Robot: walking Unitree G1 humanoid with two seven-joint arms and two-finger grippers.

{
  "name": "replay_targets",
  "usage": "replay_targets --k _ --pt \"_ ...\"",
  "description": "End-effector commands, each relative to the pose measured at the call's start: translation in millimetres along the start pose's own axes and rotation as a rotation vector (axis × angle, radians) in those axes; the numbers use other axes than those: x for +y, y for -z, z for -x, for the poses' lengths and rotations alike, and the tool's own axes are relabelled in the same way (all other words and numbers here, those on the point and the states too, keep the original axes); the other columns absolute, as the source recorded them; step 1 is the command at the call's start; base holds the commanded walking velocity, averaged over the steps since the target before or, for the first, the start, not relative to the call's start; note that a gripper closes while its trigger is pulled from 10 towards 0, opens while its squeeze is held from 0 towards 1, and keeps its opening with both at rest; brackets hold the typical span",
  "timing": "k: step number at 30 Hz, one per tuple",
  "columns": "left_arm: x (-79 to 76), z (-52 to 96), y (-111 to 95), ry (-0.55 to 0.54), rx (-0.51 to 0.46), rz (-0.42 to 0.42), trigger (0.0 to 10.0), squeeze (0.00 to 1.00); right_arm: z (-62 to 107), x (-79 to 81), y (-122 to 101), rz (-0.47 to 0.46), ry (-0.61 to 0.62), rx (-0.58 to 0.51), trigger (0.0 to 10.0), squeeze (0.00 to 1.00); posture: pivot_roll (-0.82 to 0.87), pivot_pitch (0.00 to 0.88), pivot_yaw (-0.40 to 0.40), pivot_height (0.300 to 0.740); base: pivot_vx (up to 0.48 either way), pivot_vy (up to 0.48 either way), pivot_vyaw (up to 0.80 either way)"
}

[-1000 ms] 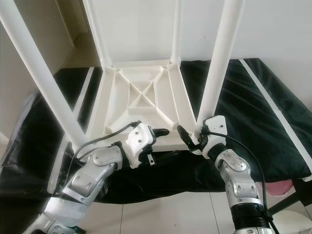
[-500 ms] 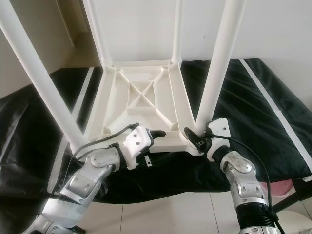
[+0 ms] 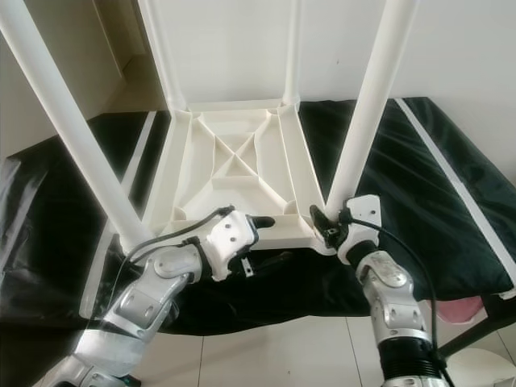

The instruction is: Building children table

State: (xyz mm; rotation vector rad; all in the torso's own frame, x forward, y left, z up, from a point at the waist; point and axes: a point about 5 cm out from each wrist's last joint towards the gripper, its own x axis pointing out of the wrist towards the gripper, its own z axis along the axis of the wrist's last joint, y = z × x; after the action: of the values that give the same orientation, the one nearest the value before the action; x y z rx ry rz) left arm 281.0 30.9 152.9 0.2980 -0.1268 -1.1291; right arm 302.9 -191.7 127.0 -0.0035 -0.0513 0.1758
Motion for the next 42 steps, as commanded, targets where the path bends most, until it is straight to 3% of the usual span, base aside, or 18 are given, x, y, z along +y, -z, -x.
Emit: replay_targets --k 1,7,12,17,22,35,36,38,39,40,42 --pt "9.8 2.1 5 -0.187 0.013 0.043 10.0 0.00 3.5 -4.6 8 -0.055 0.093 0.037 10.0 0.00 -0.09 0.038 0.035 0.740 0.000 0.000 0.00" --pt "13.3 1.6 2 -0.220 -0.037 0.068 10.0 0.00 6.3 -1.4 12 -0.065 0.253 0.061 10.0 0.00 -0.09 0.038 0.032 0.740 0.000 0.000 0.00" --pt "12.8 0.6 -1 -0.197 -0.094 0.067 10.0 0.00 17.3 5.0 24 -0.091 0.536 0.109 10.0 0.00 -0.10 0.040 0.026 0.740 0.000 0.000 0.00" --pt "15.3 0.2 0 -0.200 -0.087 0.109 10.0 0.00 18.1 11.2 26 -0.111 0.575 0.126 10.0 0.00 -0.09 0.042 0.024 0.740 0.000 0.000 0.00" --pt "14.4 2.4 1 -0.168 -0.092 0.126 10.0 0.00 14.3 25.1 20 -0.128 0.523 0.105 10.0 0.00 -0.09 0.043 0.025 0.740 0.000 0.000 0.00" --pt "13.3 4.7 4 -0.152 -0.086 0.120 10.0 0.00 12.7 30.7 13 -0.111 0.518 0.087 10.0 0.00 -0.09 0.042 0.019 0.740 0.000 0.000 0.00" --pt "13.1 4.8 4 -0.150 -0.086 0.121 10.0 0.00 12.5 30.8 12 -0.108 0.511 0.082 10.0 0.14 -0.09 0.041 0.018 0.740 0.000 0.000 0.00" --pt "13.1 4.8 4 -0.150 -0.086 0.121 10.0 0.00 12.5 30.8 12 -0.108 0.511 0.082 10.0 0.14 -0.09 0.041 0.018 0.740 0.000 0.000 0.00" --pt "13.0 4.8 4 -0.149 -0.086 0.121 10.0 0.00 12.4 30.8 11 -0.106 0.507 0.079 10.0 0.79 -0.09 0.041 0.018 0.740 0.000 0.000 0.00" --pt "12.9 5.0 4 -0.147 -0.084 0.127 10.0 0.00 12.1 30.5 9 -0.105 0.497 0.070 10.0 1.00 -0.09 0.040 0.018 0.740 0.000 0.000 0.00" --pt "12.7 5.1 4 -0.145 -0.081 0.131 10.0 0.00 11.9 28.6 4 -0.100 0.477 0.043 10.0 1.00 -0.09 0.040 0.017 0.740 0.000 0.000 0.00"
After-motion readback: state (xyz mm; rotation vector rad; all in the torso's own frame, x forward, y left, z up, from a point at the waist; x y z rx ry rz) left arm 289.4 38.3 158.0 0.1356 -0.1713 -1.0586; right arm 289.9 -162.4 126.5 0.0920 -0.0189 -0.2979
